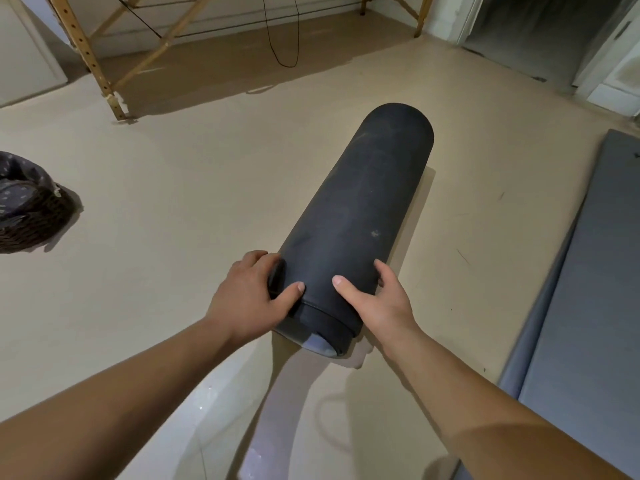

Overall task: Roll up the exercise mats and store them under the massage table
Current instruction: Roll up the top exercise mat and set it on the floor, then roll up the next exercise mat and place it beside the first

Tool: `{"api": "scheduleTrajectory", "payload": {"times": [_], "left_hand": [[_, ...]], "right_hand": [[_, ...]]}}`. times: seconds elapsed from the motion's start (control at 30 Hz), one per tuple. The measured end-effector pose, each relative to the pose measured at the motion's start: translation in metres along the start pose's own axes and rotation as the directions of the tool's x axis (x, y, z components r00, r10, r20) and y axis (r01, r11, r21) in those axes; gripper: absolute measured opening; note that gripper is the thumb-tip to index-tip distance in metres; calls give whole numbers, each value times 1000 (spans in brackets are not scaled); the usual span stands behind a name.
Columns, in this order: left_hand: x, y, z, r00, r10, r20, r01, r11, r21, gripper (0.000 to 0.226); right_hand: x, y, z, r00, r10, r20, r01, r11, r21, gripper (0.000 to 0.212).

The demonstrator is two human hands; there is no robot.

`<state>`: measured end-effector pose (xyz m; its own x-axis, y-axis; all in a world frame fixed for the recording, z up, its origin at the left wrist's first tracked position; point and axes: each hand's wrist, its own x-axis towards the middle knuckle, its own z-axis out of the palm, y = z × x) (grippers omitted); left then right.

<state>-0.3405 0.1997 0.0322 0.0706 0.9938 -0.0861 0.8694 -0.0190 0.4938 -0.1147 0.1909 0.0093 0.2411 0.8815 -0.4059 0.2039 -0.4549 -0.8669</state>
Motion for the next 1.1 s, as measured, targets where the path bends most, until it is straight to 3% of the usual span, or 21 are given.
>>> {"api": "scheduleTrajectory", "payload": {"times": [0.17, 0.27, 0.33, 0.4, 0.5, 0.57, 0.7, 0.9, 1.0, 1.07, 1.1], "left_hand": [[-5, 10, -7, 996, 52, -78, -51, 999, 14, 58], [-22, 36, -5, 942, 286, -175, -279, 958, 64, 44], [-42, 64, 14, 882, 438, -174, -449, 893, -23, 38], [-62, 89, 45, 866, 500, -31, -500, 860, -103, 34], [-83, 116, 100, 838, 450, 308, -452, 889, -68, 37], [-94, 140, 130, 758, 435, 486, -479, 877, -37, 42], [-121, 195, 187, 556, 524, 645, -688, 726, 3, 38], [-154, 237, 278, 290, 710, 641, -936, 350, 36, 53], [-152, 264, 290, 330, 598, 730, -943, 249, 223, 79], [-134, 285, 271, 469, 590, 657, -875, 208, 437, 86], [-116, 292, 251, 593, 583, 555, -783, 258, 566, 86]], "right_hand": [[-6, -9, -3, 999, -40, 2, 40, 996, -85, 94], [-13, -14, -13, 999, -48, 3, 48, 990, -135, 81], [-20, -9, -32, 996, -87, -3, 84, 974, -212, 63], [-28, 5, -61, 993, -119, -9, 111, 948, -299, 45], [-44, 32, -116, 999, -31, 42, 48, 874, -484, 31], [-58, 55, -153, 995, 51, 89, 11, 810, -586, 23], [-98, 107, -222, 986, 140, 95, -43, 749, -661, 15], [-166, 192, -300, 958, 284, 39, -165, 658, -735, 17], [-189, 224, -324, 950, 312, -27, -245, 686, -685, 38], [-197, 236, -331, 949, 307, -65, -286, 758, -586, 40], [-196, 238, -333, 950, 299, -84, -298, 802, -517, 35]]}}
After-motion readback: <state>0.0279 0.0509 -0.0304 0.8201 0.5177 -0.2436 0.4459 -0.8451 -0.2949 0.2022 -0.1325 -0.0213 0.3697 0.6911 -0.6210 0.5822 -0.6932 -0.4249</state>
